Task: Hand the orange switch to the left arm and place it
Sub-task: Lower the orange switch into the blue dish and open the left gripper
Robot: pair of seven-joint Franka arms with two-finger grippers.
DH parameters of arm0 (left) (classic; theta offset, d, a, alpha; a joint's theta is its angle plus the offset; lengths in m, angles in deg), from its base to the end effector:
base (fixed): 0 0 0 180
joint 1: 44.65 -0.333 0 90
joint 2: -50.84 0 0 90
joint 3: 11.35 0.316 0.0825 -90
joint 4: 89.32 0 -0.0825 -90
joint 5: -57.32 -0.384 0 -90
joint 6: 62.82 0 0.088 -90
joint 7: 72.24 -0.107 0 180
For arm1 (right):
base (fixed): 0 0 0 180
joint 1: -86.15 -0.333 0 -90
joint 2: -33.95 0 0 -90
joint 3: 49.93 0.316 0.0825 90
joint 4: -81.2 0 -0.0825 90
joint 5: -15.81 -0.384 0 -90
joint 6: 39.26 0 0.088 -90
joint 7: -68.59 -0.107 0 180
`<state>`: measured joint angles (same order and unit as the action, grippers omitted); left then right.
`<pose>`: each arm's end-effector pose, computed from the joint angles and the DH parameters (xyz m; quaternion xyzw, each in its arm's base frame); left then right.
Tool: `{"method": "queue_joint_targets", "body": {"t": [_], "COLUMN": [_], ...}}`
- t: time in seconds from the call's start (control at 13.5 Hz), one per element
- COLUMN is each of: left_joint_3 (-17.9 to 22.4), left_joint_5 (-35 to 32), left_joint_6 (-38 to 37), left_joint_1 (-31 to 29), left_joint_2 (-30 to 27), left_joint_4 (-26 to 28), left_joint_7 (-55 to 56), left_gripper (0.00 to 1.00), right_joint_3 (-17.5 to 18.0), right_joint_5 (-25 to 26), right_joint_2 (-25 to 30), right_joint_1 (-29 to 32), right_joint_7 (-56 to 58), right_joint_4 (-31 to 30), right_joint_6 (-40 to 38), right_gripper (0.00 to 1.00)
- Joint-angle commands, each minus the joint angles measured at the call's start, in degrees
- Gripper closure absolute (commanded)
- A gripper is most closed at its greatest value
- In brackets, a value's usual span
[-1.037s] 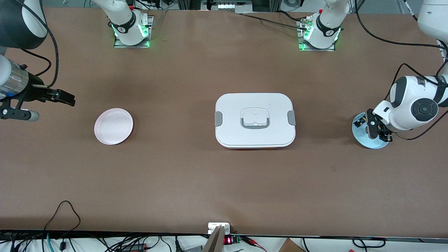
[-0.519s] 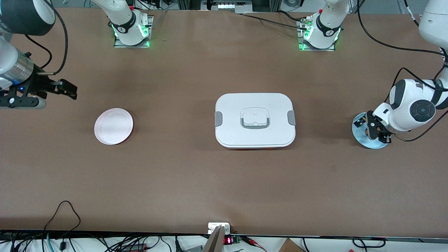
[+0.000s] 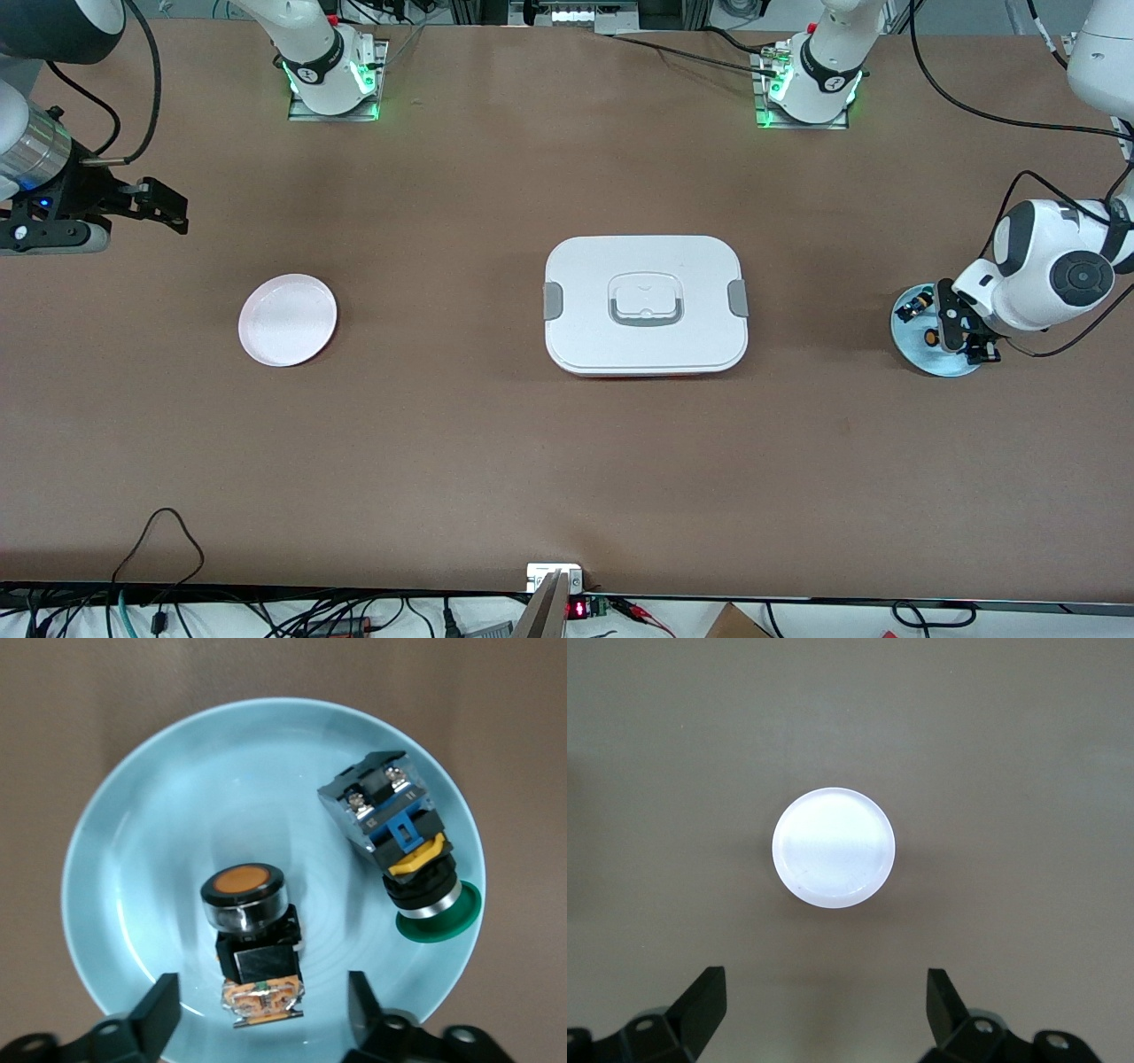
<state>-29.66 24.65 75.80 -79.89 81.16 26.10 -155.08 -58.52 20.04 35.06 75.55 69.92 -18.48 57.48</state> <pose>0.5665 0.1769 0.1912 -0.7064 0.7003 0.0960 0.0374 0.5529 0.0117 0.5653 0.9987 0.0341 -0.0159 0.0352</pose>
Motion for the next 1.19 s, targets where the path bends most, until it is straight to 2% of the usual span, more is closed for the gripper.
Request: {"method": "queue_joint_targets", "body": {"t": [0.0,0.3,0.59,0.81,1.11], "left_joint_3": [-2.94,-8.13,-14.97,-20.69,-23.51], "left_joint_5": [-1.34,0.50,5.07,5.25,12.01], "left_joint_6": [-3.95,-14.14,-29.17,-39.89,-52.02], "left_joint_1": [-0.80,-0.89,-0.10,0.16,0.16], "left_joint_2": [-2.28,-7.12,-7.03,-6.94,-7.03], "left_joint_4": [-0.62,-3.60,-13.87,-20.65,-28.12], "left_joint_7": [-1.01,-0.48,2.14,11.44,26.73], "left_gripper": [0.00,0.00,0.00,0.00,0.00], "right_joint_3": [-0.20,-0.28,-0.72,-0.64,-0.64], "right_joint_5": [-1.06,-2.11,-2.20,-2.29,-2.38], "right_joint_2": [-0.67,-1.20,-1.55,-1.64,-1.64], "right_joint_1": [0.14,0.23,1.20,0.85,0.94], "right_joint_7": [1.03,1.74,1.65,1.65,1.30], "right_joint_4": [2.46,3.87,5.02,4.93,4.93], "right_joint_6": [-0.76,-1.91,-1.65,-2.00,-2.34], "right_gripper": [0.00,0.00,0.00,0.00,0.00]}}
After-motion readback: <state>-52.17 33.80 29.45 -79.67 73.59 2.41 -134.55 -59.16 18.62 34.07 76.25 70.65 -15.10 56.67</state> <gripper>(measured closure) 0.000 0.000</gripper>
